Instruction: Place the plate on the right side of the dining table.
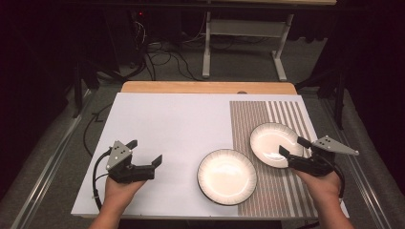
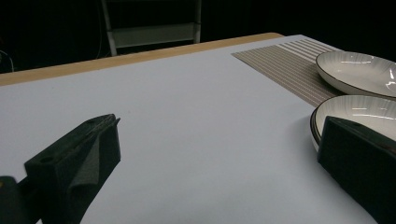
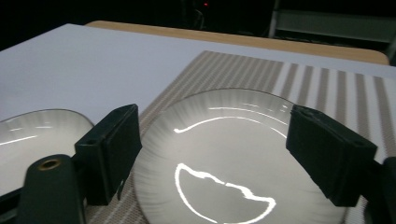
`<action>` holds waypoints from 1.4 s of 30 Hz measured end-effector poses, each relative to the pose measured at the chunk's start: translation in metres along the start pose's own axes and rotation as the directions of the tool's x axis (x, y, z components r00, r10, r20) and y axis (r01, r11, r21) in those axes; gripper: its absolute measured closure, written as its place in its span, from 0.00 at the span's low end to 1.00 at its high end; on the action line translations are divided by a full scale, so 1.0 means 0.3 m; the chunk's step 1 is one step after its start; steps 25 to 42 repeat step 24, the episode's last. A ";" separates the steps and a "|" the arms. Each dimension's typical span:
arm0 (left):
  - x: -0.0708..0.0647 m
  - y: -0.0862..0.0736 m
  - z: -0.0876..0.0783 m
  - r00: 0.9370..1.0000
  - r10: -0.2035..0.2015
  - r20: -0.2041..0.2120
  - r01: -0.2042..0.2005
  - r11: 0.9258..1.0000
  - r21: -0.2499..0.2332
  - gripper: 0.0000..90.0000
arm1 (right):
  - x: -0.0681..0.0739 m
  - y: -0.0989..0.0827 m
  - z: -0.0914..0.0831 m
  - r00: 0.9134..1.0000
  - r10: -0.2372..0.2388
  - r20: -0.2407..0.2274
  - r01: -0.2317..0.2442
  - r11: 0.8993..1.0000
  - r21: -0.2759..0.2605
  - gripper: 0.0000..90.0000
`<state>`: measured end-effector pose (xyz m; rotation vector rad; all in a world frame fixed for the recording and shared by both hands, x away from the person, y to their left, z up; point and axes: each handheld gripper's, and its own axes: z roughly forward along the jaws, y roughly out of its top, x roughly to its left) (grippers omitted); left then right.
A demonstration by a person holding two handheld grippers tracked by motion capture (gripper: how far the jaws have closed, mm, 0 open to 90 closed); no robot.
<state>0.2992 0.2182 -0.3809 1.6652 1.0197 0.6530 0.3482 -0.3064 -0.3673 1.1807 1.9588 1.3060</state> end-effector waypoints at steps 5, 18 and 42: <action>-0.012 -0.001 -0.003 1.000 0.022 0.010 -0.022 1.000 0.005 0.00 | 0.078 0.010 -0.002 0.997 -0.040 -0.066 0.039 0.999 -0.020 0.10; -0.055 0.017 -0.039 0.999 0.033 0.037 -0.032 0.998 -0.046 0.00 | 0.211 0.010 -0.021 0.983 -0.112 -0.145 0.102 0.992 -0.075 0.01; -0.051 0.020 -0.045 0.999 0.027 0.033 -0.026 0.998 -0.056 0.00 | 0.203 0.007 -0.024 0.985 -0.107 -0.132 0.097 0.992 -0.077 0.01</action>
